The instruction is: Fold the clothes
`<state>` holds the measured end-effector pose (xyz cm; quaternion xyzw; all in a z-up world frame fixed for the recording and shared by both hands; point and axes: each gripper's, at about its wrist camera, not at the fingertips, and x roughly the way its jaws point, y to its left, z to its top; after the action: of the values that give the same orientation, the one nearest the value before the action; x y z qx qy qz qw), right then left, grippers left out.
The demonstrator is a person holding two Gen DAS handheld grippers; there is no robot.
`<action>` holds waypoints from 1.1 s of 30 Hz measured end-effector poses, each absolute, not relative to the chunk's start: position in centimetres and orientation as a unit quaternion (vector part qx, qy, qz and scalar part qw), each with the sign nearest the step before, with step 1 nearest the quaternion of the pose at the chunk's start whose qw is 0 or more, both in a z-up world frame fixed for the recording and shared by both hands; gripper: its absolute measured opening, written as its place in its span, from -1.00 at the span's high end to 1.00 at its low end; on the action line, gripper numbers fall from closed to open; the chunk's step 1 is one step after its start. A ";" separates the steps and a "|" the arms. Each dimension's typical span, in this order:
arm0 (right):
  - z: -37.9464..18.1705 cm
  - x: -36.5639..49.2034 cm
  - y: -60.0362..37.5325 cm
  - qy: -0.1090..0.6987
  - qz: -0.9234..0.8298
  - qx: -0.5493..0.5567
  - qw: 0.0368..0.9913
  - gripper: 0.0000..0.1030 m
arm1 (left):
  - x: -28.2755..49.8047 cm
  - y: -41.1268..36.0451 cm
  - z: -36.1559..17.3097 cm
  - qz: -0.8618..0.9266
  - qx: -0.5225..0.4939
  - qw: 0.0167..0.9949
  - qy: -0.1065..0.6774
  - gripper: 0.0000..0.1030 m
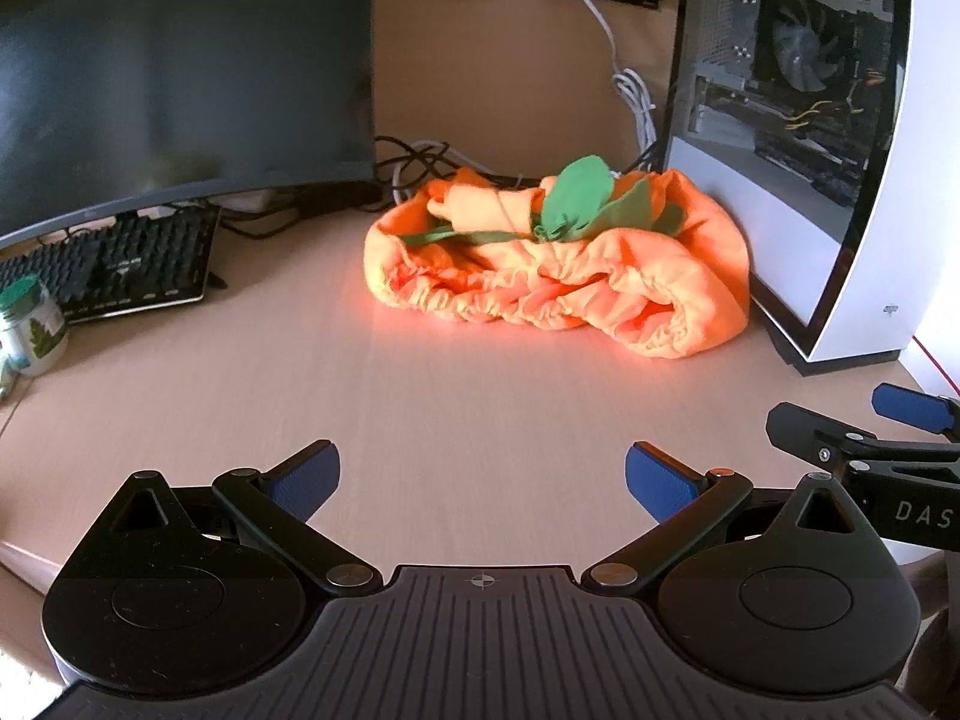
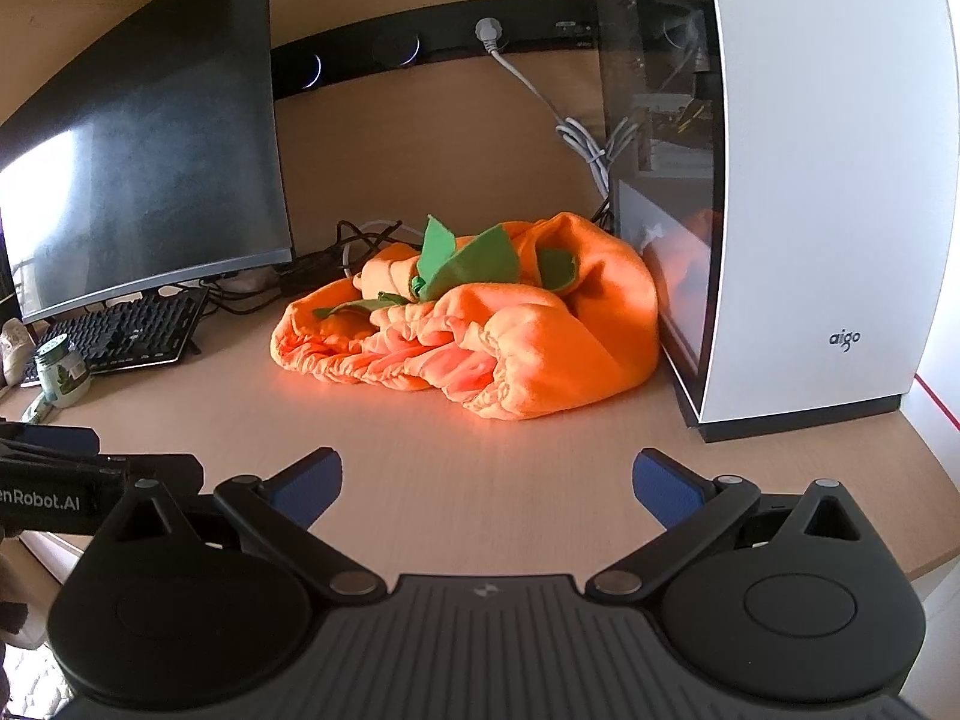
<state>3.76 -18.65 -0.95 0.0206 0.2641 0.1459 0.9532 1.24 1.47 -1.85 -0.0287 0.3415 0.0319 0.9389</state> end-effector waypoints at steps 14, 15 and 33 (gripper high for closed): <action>-0.9 4.4 -16.7 0.274 0.131 0.001 0.953 -1.00 | 2.8 3.6 -2.4 0.025 -0.031 0.934 0.355 -1.00; -0.8 4.5 -16.6 0.276 0.129 0.001 0.952 -1.00 | 2.9 3.8 -2.4 0.024 -0.031 0.933 0.358 -1.00; -3.2 16.6 -8.6 0.250 0.023 -0.223 0.942 -1.00 | 4.7 13.6 -1.5 0.078 -0.007 0.909 0.408 -1.00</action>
<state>16.59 -8.61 -3.24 -0.2229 0.2504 0.0234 0.9419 4.71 13.62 -1.48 -0.0072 0.4084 0.0783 0.9094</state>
